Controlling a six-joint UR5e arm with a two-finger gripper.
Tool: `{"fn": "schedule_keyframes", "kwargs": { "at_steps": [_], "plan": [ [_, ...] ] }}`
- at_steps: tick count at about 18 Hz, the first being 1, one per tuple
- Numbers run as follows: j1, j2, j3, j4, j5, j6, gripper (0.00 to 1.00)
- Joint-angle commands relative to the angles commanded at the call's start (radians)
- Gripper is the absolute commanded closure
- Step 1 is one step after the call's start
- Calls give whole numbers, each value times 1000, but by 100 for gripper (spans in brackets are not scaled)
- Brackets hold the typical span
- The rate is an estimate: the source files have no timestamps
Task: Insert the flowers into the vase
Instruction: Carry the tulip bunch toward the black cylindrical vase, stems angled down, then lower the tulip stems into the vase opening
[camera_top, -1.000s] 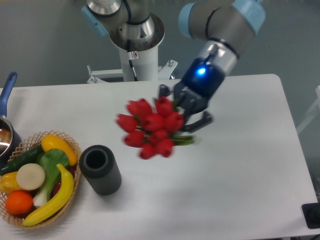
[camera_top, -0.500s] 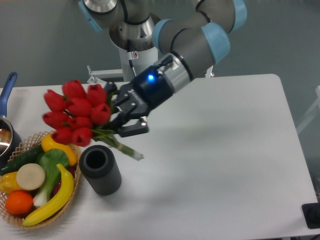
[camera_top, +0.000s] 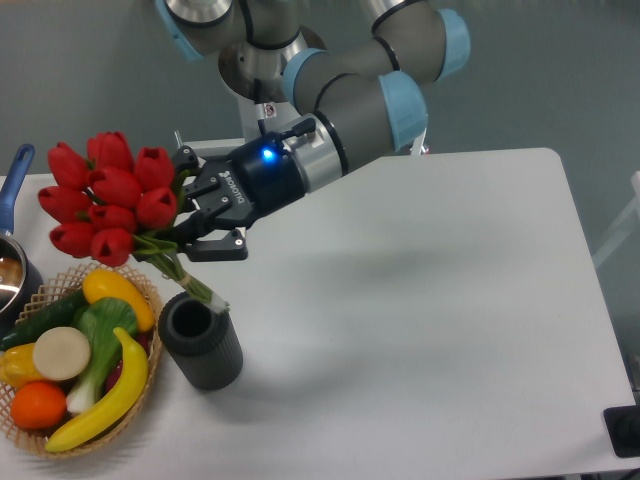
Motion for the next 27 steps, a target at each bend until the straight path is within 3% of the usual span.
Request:
{"fn": "schedule_keyframes", "kwargs": {
  "at_steps": [27],
  "plan": [
    [-29, -89, -24, 0, 6, 5, 66]
  ]
}}
